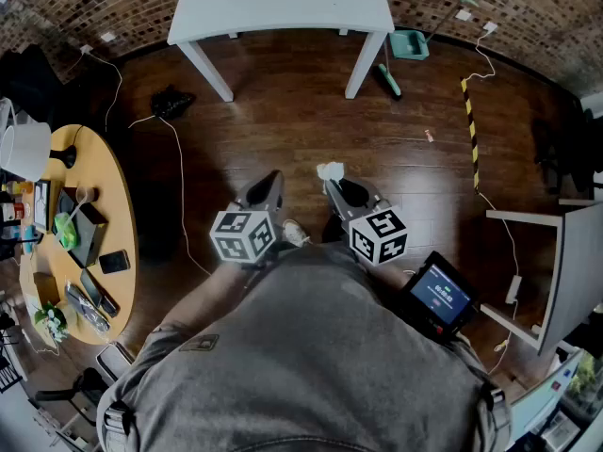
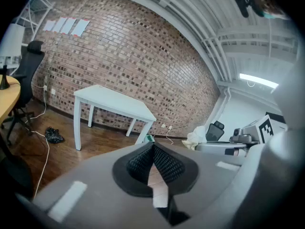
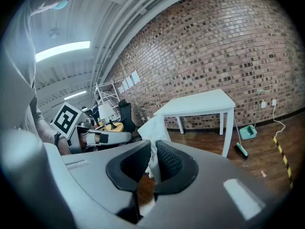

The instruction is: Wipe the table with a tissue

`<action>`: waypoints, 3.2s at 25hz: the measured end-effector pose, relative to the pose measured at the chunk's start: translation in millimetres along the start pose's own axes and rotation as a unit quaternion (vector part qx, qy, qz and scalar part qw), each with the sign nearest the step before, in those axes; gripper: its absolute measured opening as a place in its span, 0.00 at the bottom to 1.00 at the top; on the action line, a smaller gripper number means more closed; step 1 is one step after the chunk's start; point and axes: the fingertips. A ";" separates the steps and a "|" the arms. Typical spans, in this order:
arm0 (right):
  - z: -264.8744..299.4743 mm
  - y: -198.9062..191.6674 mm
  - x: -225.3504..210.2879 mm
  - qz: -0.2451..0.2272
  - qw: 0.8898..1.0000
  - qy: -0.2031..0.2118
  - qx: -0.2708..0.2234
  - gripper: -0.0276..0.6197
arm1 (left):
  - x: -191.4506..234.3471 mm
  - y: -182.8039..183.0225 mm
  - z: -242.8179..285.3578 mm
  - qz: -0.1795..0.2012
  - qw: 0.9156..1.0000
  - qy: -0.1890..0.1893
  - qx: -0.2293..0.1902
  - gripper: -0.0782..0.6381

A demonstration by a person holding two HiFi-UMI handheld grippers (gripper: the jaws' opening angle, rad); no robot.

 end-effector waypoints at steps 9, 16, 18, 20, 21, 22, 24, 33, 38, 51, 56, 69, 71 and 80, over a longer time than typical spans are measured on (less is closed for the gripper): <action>22.1 33.6 -32.6 0.005 1.000 0.007 -0.007 0.11 | 8.1 26.3 42.9 0.002 1.000 0.010 -0.001 0.11; 40.4 76.5 -73.1 0.003 1.000 0.014 -0.020 0.11 | 6.5 55.1 96.0 0.010 1.000 0.009 -0.002 0.11; 45.3 92.8 -91.0 0.002 1.000 0.016 -0.024 0.11 | 3.4 68.2 116.4 0.013 1.000 0.010 -0.005 0.11; 49.7 106.3 -105.7 0.001 0.999 0.018 -0.027 0.11 | 1.1 79.9 133.4 0.015 1.000 0.012 -0.010 0.11; 51.5 112.3 -111.7 0.000 0.999 0.020 -0.029 0.11 | 0.3 84.9 140.7 0.016 1.000 0.013 -0.011 0.11; 52.9 117.4 -117.2 0.000 0.999 0.022 -0.030 0.11 | -0.6 89.1 147.2 0.017 1.000 0.015 -0.012 0.11; 55.2 125.3 -127.8 0.001 0.999 0.025 -0.030 0.11 | -1.7 95.3 158.9 0.018 1.000 0.018 -0.011 0.11; 61.8 152.0 -167.0 0.006 0.999 0.036 -0.026 0.11 | -6.0 119.4 197.6 0.019 0.999 0.035 -0.011 0.11; 70.4 159.4 -181.8 0.015 0.999 0.028 -0.025 0.11 | -0.5 127.5 211.6 0.022 0.999 0.031 -0.006 0.11; 147.1 205.1 -201.0 0.023 0.999 -0.020 -0.020 0.11 | 66.5 172.7 277.7 0.024 0.999 -0.020 0.009 0.11; 182.3 229.8 -203.5 0.028 0.998 -0.046 -0.027 0.11 | 93.5 194.9 302.4 0.030 0.998 -0.053 0.018 0.11; 238.0 263.2 -208.5 0.034 0.994 -0.095 -0.032 0.11 | 153.7 232.2 327.4 0.026 0.996 -0.084 0.022 0.11; 245.8 268.9 -212.7 0.033 0.994 -0.096 -0.031 0.11 | 160.5 236.4 333.0 0.026 0.996 -0.083 0.024 0.11; 272.5 289.1 -250.7 0.032 0.996 -0.086 -0.013 0.11 | 174.1 253.5 368.2 0.032 0.997 -0.065 0.036 0.11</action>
Point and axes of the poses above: the fingertips, and each gripper's own axes: z forward along the fingers, x to its left, y out of its top, and after that the axes turned 9 degrees about z, right-handed
